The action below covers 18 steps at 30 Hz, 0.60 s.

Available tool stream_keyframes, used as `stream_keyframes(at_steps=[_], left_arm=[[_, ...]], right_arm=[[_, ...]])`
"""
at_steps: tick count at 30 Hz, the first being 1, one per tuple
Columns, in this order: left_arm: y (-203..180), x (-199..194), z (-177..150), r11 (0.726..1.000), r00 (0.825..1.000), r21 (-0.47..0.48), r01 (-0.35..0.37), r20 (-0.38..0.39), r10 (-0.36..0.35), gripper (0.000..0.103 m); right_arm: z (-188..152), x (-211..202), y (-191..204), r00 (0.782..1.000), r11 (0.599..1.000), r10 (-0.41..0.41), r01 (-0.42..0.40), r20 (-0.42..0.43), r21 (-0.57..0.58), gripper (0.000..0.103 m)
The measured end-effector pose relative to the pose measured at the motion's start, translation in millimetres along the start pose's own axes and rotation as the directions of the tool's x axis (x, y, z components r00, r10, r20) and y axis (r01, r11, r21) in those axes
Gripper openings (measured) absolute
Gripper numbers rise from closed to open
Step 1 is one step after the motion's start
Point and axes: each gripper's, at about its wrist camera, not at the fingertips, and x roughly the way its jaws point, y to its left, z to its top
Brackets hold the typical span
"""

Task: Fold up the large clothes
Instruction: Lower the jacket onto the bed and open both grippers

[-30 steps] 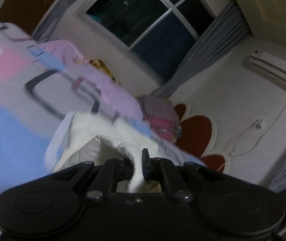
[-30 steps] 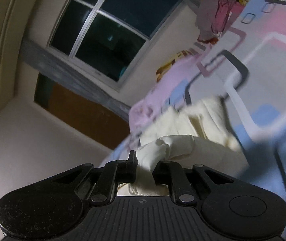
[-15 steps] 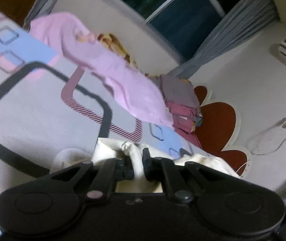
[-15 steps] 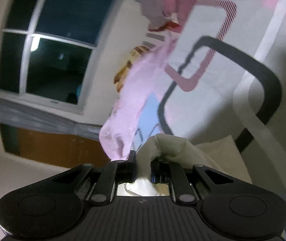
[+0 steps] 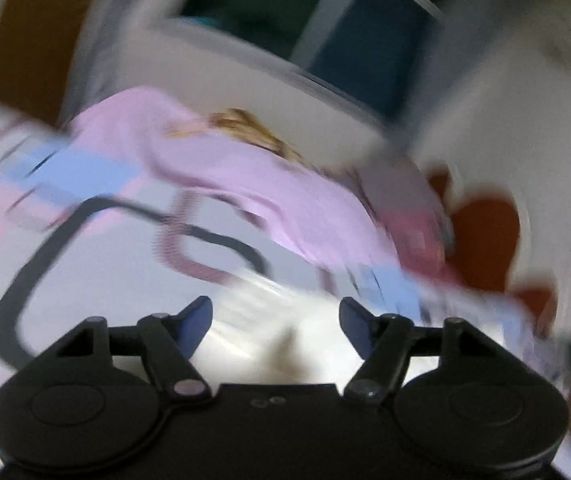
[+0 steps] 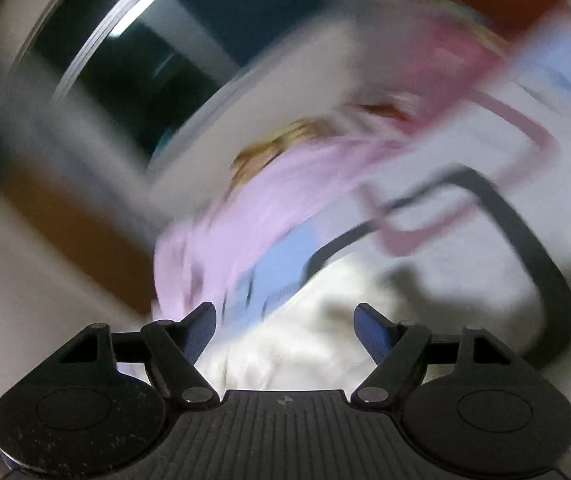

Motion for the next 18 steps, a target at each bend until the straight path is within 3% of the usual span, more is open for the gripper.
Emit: stream_keyframes(at_steps=[3, 6, 7, 8, 9, 11, 14, 17, 18], left_arm=[[-46.3, 12.6, -24.4, 0.990, 1.000, 0.141, -0.022, 0.003, 0.022, 0.058], [-34.9, 14.7, -31.2, 0.991, 0.995, 0.092, -0.093, 0.051, 0.088, 0.053], [-25.9, 11.8, -28.1, 0.992, 0.993, 0.065, -0.107, 0.063, 0.103, 0.055], [-14.8, 8.3, -24.4, 0.992, 0.990, 0.050, -0.119, 0.081, 0.114, 0.067], [-8.2, 1.2, -21.1, 0.990, 0.987, 0.046, -0.132, 0.095, 0.127, 0.086], [9.9, 5.0, -10.4, 0.994, 0.992, 0.035, -0.106, 0.075, 0.103, 0.097], [28.9, 29.9, 1.2, 1.000, 0.999, 0.007, -0.028, -0.037, 0.028, 0.089], [45.4, 54.0, 7.8, 0.998, 0.991, -0.043, 0.039, -0.129, -0.045, 0.081], [50.8, 61.6, 9.5, 0.994, 0.983, -0.078, 0.079, -0.157, -0.091, 0.082]], right_arm=[[-27.0, 29.4, 51.6, 0.998, 0.974, -0.021, 0.006, -0.066, -0.227, 0.075], [-36.2, 38.0, 60.2, 0.997, 0.959, -0.072, 0.060, -0.031, -0.276, 0.074], [-31.8, 33.7, 52.8, 0.994, 0.961, -0.104, 0.104, 0.016, -0.255, 0.074], [-25.2, 28.6, 39.6, 0.989, 0.966, -0.134, 0.145, 0.065, -0.215, 0.074], [-19.9, 21.7, 23.5, 0.980, 0.967, -0.172, 0.188, 0.102, -0.170, 0.074], [-10.4, 14.7, -8.1, 0.964, 0.962, -0.248, 0.257, 0.101, -0.095, 0.075], [3.2, 19.7, -44.3, 0.971, 0.972, -0.235, 0.234, 0.044, 0.011, 0.075], [16.1, 37.5, -63.0, 0.988, 0.984, -0.152, 0.151, -0.006, 0.089, 0.075], [19.5, 43.2, -64.5, 0.993, 0.987, -0.117, 0.119, -0.025, 0.103, 0.075]])
